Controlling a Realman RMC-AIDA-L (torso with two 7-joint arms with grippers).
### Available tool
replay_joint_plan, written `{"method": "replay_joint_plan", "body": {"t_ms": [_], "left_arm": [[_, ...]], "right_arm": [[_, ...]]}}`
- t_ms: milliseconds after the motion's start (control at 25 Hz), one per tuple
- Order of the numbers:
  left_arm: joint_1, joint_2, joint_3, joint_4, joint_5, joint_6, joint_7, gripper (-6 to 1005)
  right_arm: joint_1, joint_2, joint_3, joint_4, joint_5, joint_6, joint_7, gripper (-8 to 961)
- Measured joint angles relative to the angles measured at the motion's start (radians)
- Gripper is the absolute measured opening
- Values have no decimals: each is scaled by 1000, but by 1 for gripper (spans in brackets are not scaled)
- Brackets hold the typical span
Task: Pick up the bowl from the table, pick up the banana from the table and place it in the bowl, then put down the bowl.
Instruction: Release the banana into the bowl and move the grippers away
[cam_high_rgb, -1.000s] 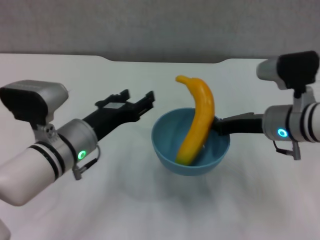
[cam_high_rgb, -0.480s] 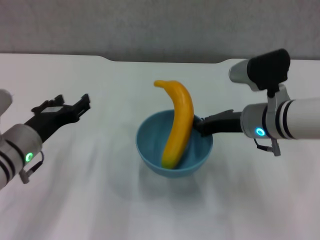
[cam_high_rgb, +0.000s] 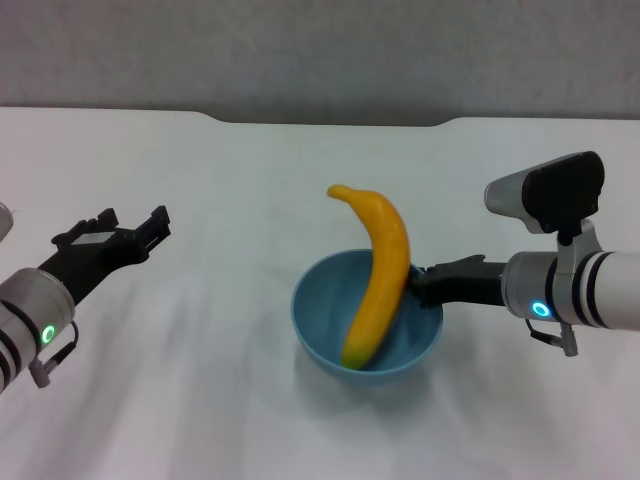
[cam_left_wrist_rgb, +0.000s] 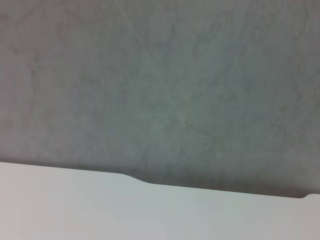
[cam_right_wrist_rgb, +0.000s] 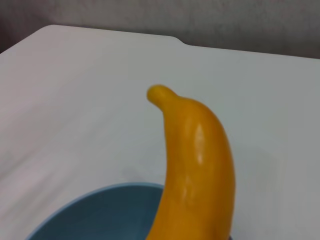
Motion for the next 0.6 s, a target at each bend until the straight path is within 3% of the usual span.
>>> {"method": "replay_joint_plan", "body": {"t_ms": [600], "left_arm": [[1, -5, 20, 0, -5, -3, -5, 752]], "right_arm": [[-23, 3, -41, -23, 31, -48, -27, 83]]}}
